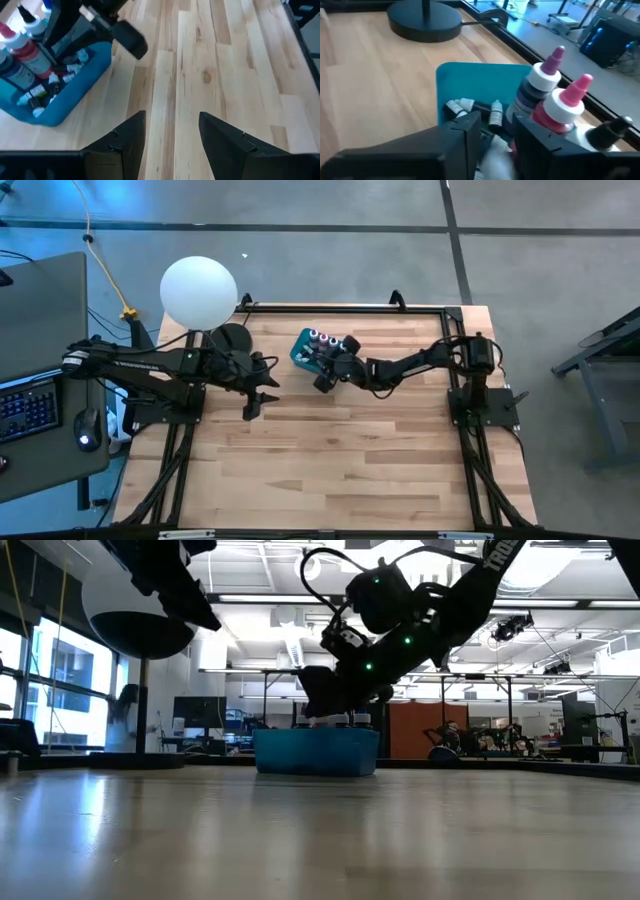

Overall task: Pick & Place food coloring
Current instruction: Put the black food coloring bottle into the blue bin, then return to Home Position

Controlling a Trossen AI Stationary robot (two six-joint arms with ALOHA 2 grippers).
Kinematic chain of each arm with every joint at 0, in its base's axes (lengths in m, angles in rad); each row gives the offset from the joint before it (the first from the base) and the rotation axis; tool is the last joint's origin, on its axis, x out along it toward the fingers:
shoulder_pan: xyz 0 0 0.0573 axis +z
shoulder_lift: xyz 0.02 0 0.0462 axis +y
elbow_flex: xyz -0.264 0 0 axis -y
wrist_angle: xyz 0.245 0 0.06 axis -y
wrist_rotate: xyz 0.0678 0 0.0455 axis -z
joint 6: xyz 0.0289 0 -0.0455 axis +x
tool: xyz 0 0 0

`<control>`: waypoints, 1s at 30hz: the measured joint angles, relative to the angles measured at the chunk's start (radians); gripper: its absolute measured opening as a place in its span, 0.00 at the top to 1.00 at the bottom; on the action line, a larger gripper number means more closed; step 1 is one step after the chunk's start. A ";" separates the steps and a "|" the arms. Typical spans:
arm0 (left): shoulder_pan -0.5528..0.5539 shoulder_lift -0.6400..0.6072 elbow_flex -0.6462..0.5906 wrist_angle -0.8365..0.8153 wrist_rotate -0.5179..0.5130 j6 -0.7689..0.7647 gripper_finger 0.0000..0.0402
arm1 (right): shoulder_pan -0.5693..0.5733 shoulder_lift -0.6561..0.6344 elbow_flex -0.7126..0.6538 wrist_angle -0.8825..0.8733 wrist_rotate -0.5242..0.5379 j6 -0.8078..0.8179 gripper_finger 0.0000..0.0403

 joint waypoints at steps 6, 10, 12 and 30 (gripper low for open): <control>0.000 0.000 0.000 -0.004 0.000 -0.001 0.55 | -0.012 0.000 0.000 0.010 -0.035 -0.005 0.65; 0.000 -0.007 0.000 -0.011 0.000 -0.023 0.55 | 0.011 -0.050 0.008 0.032 -0.056 -0.029 0.62; 0.000 -0.037 0.000 -0.034 0.000 -0.038 0.55 | 0.039 -0.113 0.024 0.008 -0.073 -0.082 0.62; 0.000 -0.665 -0.143 -0.162 -0.159 -0.060 0.55 | 0.333 -0.924 -0.178 -0.546 -0.103 -0.163 0.67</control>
